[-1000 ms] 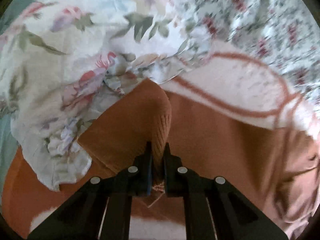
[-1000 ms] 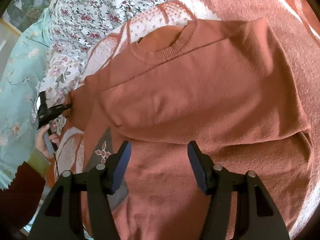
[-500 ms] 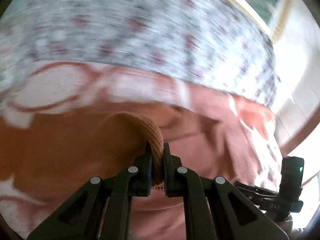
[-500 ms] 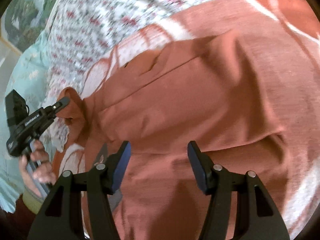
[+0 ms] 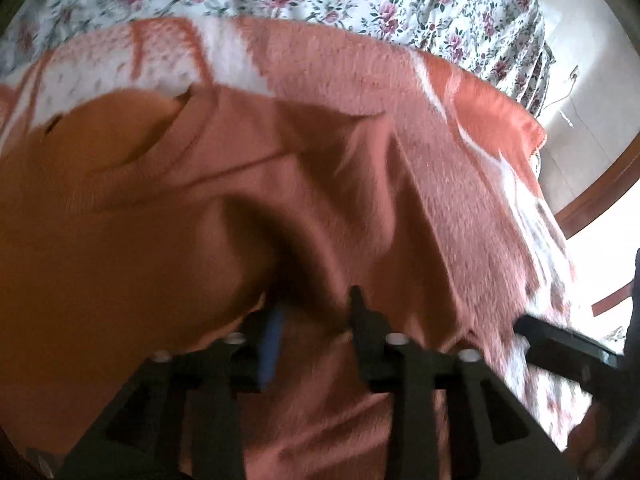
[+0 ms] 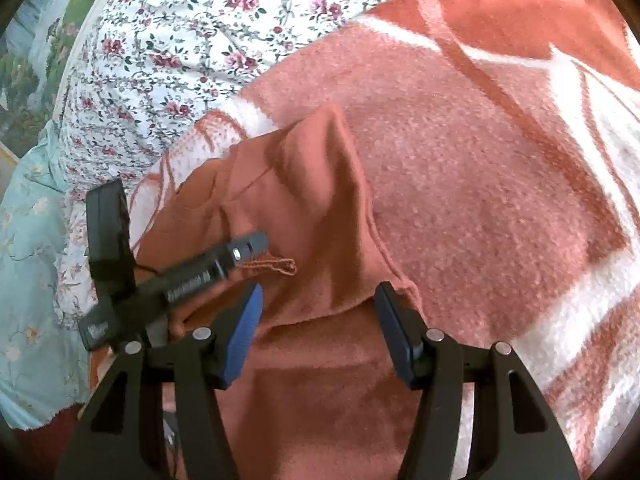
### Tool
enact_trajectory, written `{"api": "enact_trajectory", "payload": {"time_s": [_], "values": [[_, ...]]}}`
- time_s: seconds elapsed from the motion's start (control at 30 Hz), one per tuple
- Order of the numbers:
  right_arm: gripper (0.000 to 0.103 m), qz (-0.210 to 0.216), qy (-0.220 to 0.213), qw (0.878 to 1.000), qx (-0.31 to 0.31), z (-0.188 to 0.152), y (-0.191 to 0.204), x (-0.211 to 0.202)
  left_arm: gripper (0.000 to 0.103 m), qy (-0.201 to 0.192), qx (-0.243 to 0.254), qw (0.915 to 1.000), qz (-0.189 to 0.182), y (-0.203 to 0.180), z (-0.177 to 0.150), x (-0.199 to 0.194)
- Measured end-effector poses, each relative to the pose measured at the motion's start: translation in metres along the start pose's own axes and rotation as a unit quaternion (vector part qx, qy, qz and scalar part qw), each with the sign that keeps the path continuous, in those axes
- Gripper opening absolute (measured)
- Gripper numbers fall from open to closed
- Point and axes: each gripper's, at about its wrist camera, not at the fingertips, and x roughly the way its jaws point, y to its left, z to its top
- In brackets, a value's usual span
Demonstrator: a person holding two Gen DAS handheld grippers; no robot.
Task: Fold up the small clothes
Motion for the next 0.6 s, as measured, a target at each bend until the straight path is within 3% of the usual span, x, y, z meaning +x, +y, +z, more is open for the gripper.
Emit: {"api": "enact_trajectory", "payload": {"time_s": [0.17,0.27,0.37,0.4,0.53,0.6], "values": [[0.06,0.023,0.016,0.999,-0.031,0.001,0.022,0.028,0.05,-0.013,-0.004,0.999,0.043,0.04,-0.047,-0.058],[0.063,0.015,0.028,0.998,-0.053,0.004,0.033,0.054,0.05,-0.019,-0.023,0.9932,0.113,0.084,-0.08,-0.095],[0.066,-0.006,0.022,0.998,-0.054,0.01,0.031,0.076,0.05,-0.018,-0.066,0.9777,0.198,0.137,-0.108,-0.12],[0.066,-0.003,0.022,0.999,-0.047,0.013,0.028,0.084,0.048,-0.018,-0.092,0.969,0.229,0.161,-0.118,-0.129],[0.066,0.015,0.031,0.999,-0.025,0.023,0.024,0.115,0.048,-0.024,-0.154,0.9425,0.296,0.213,-0.137,-0.148],[0.066,0.029,0.028,0.999,-0.024,0.027,0.027,0.124,0.049,-0.03,-0.177,0.9333,0.311,0.228,-0.141,-0.15]]}}
